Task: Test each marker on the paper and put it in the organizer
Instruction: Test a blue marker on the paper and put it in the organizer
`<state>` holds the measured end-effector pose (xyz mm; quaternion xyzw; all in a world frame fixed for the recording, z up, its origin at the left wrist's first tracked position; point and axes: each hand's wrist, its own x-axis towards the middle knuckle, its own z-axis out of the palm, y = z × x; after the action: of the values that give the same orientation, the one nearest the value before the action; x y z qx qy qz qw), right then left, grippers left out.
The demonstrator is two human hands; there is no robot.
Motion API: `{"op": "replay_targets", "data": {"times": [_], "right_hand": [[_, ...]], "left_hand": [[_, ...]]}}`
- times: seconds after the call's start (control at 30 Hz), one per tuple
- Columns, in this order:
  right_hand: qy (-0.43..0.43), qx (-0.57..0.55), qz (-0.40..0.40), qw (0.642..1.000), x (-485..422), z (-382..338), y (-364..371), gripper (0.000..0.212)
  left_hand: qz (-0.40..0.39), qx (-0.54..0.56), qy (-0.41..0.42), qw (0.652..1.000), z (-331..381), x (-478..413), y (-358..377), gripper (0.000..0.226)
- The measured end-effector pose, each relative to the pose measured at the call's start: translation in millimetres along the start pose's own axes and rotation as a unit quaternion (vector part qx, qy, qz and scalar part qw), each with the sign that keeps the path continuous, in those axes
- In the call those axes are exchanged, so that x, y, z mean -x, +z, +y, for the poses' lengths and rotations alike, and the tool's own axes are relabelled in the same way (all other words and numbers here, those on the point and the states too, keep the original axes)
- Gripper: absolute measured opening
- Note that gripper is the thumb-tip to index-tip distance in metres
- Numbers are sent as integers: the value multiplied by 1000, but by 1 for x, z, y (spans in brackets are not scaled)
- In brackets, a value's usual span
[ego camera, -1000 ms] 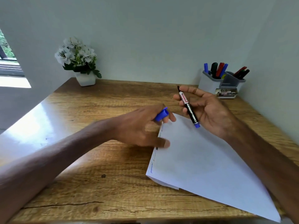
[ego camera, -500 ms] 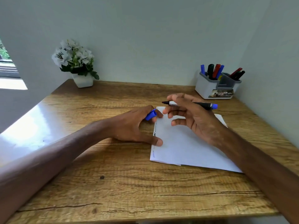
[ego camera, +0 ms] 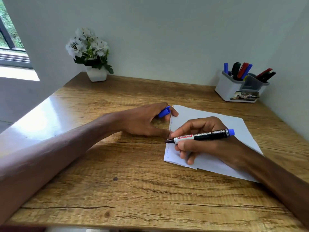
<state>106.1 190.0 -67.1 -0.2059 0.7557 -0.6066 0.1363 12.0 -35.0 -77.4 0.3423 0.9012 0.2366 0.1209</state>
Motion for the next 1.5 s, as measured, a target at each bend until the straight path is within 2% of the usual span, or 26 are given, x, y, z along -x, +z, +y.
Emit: {"op": "replay_targets", "data": {"times": [0.07, 0.2, 0.37, 0.5, 0.6, 0.7, 0.83, 0.93, 1.17, 1.3, 1.37, 1.5], "right_hand": [[-21, 17, 7, 1000, -2, 3, 0, 13], [-71, 58, 32, 995, -4, 5, 6, 8], [-103, 122, 19, 987, 0, 3, 11, 12], [-109, 139, 12, 984, -1, 3, 12, 12], [-115, 157, 10, 981, -1, 4, 14, 10], [-117, 160, 13, 980, -1, 4, 15, 9], [-121, 171, 7, 978, -2, 5, 16, 7], [-122, 167, 10, 978, -2, 6, 16, 7], [-120, 167, 8, 979, -2, 5, 16, 19], [-123, 161, 17, 979, -2, 4, 17, 9], [-121, 159, 21, 980, -3, 4, 17, 11], [-122, 169, 26, 978, -2, 4, 16, 16]], "left_hand": [[-7, 1, -3, 1000, -2, -2, 0, 51], [-7, 7, 6, 1000, -3, -6, 2, 71], [-16, 1, 5, 1000, -2, -4, 3, 75], [-65, -4, 1, 998, 0, -2, -1, 93], [-85, -4, 3, 996, 0, -3, -3, 94], [-90, 7, 9, 996, -1, -3, -4, 102], [-92, 5, 7, 996, -2, -3, -4, 103], [-95, 5, 5, 995, -3, -3, -3, 114], [-95, 9, -1, 995, -3, -3, -5, 117], [-75, 6, 2, 997, -6, -3, 0, 117], [-48, 13, 11, 999, -9, -2, 4, 115], [-45, 30, 16, 998, -12, -1, 6, 109]]}}
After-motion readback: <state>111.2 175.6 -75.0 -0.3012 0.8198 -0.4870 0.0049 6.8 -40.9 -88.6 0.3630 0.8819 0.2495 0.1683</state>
